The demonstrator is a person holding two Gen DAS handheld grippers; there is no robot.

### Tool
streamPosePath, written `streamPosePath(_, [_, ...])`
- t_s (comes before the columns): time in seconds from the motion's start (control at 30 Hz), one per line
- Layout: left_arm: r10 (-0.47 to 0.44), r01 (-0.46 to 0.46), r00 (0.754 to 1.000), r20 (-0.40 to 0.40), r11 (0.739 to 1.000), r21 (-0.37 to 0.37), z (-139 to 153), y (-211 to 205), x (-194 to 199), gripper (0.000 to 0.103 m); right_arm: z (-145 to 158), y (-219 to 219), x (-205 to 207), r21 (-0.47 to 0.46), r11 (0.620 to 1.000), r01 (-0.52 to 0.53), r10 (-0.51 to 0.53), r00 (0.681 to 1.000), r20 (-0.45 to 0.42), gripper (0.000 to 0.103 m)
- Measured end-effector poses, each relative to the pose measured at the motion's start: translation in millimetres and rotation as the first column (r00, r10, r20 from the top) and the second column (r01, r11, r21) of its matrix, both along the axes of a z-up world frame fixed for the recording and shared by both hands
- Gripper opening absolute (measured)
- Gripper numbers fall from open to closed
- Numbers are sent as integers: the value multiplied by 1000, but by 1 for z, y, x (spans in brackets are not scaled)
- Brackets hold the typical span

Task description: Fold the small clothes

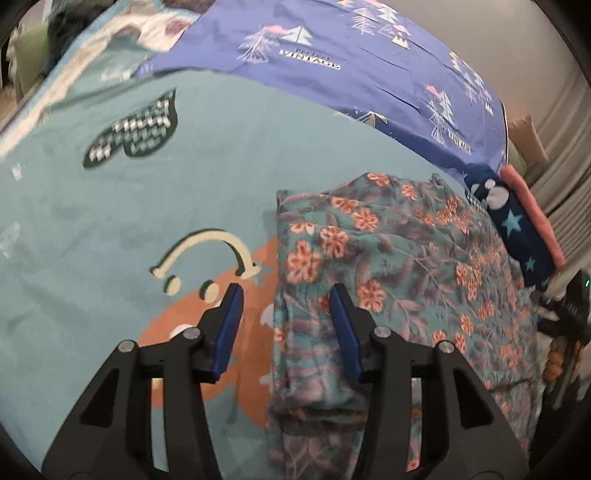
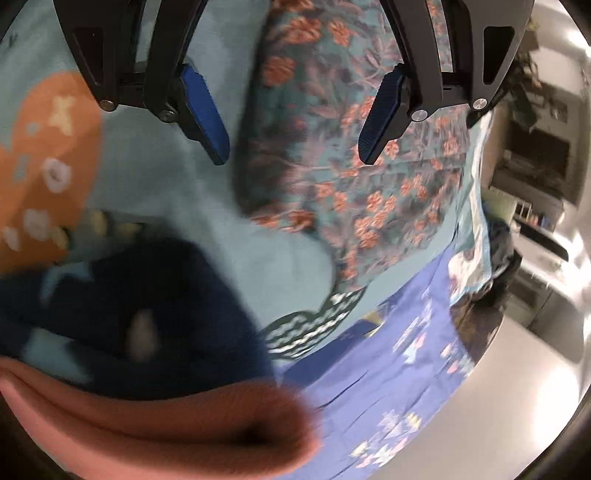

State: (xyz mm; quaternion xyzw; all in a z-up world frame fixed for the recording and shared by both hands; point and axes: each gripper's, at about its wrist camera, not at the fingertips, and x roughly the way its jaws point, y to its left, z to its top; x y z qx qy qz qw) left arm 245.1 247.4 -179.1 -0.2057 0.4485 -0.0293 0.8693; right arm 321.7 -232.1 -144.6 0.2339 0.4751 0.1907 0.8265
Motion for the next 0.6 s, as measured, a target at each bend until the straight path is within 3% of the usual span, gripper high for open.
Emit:
streamPosePath(0.03, [0, -1, 1000, -2, 1000, -23, -3, 1, 2, 52, 0, 7, 1, -41, 999, -31, 31, 1000, -2, 14])
streamPosePath(0.07, [0, -1, 1000, -4, 999, -50, -7, 2, 3, 52, 0, 12, 0, -64, 997, -42, 42, 999, 0, 9])
streamPosePath(0.13, [1, 0, 1000, 8, 995, -95, -9, 5, 3, 49, 12, 11, -7, -80, 997, -6, 11, 998, 60, 8])
streamPosePath(0.2, [-12, 16, 999, 34, 994, -112, -7, 5, -3, 31, 21, 1, -10, -54, 998, 34, -28, 994, 104, 8])
streamPosePath(0.33, [-10, 14, 998, 57, 998, -62, -3, 0, -14, 31, 2, -3, 1, -128, 991, 40, -34, 998, 50, 8])
streamPosePath(0.43, [-1, 6, 998, 61, 997, -71, -1, 2, -22, 31, -12, -13, 2, -40, 999, 38, -36, 999, 34, 12])
streamPosePath(0.5, [2, 2, 998, 63, 998, -71, 4, 3, -31, 32, -7, -25, -8, 11, 997, 74, -74, 997, 7, 19])
streamPosePath(0.6, [-15, 19, 996, 84, 999, -39, 16, 1, -51, 40, 16, -26, -40, -77, 995, 66, -61, 996, 63, 22])
